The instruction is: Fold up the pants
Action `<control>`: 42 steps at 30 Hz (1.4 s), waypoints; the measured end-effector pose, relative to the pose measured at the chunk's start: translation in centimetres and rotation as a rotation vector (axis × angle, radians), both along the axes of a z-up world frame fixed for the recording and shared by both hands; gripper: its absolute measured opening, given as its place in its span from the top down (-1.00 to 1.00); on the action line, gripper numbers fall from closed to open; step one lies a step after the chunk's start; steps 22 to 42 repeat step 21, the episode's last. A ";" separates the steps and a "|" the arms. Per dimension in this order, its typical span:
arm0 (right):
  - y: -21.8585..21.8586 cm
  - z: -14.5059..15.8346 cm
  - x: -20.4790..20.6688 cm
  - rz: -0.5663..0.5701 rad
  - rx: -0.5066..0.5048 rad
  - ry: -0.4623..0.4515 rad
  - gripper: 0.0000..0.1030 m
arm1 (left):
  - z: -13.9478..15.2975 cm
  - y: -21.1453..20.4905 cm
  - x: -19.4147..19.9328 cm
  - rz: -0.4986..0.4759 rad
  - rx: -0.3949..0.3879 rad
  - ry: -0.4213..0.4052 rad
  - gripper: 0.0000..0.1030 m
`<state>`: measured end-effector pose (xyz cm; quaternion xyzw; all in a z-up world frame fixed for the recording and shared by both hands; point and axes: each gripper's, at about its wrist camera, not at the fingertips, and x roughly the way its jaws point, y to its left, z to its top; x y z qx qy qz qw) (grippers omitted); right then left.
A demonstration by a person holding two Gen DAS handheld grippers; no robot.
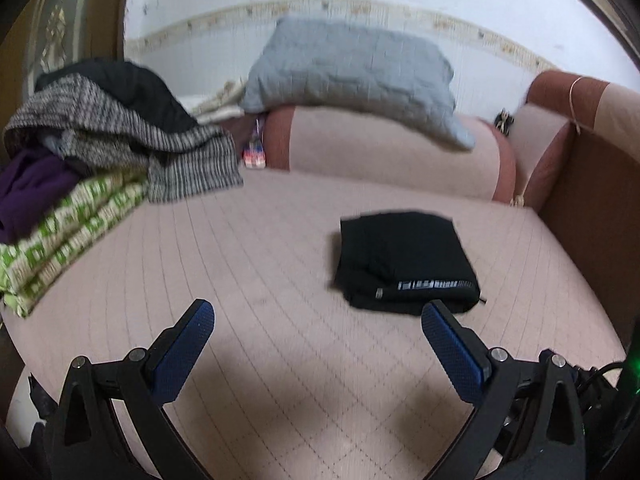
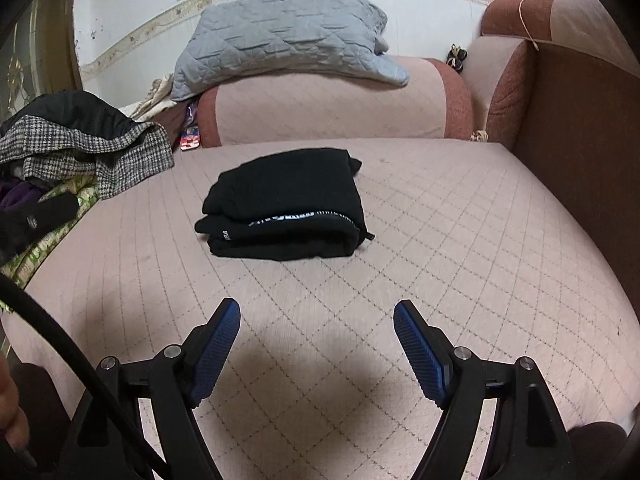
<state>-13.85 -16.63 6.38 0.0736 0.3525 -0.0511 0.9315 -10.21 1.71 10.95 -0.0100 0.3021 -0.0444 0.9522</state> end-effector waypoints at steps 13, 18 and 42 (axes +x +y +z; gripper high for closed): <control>0.5 -1.8 1.2 0.020 -0.021 0.064 -0.63 | -3.6 0.0 2.1 -0.010 -0.005 0.146 -1.00; 0.7 -2.2 1.3 0.028 -0.027 0.073 -0.64 | -4.4 -0.3 2.4 -0.029 -0.003 0.177 -1.00; 0.7 -2.4 1.4 0.029 -0.025 0.082 -0.64 | -5.0 -0.4 2.5 -0.032 -0.003 0.197 -1.00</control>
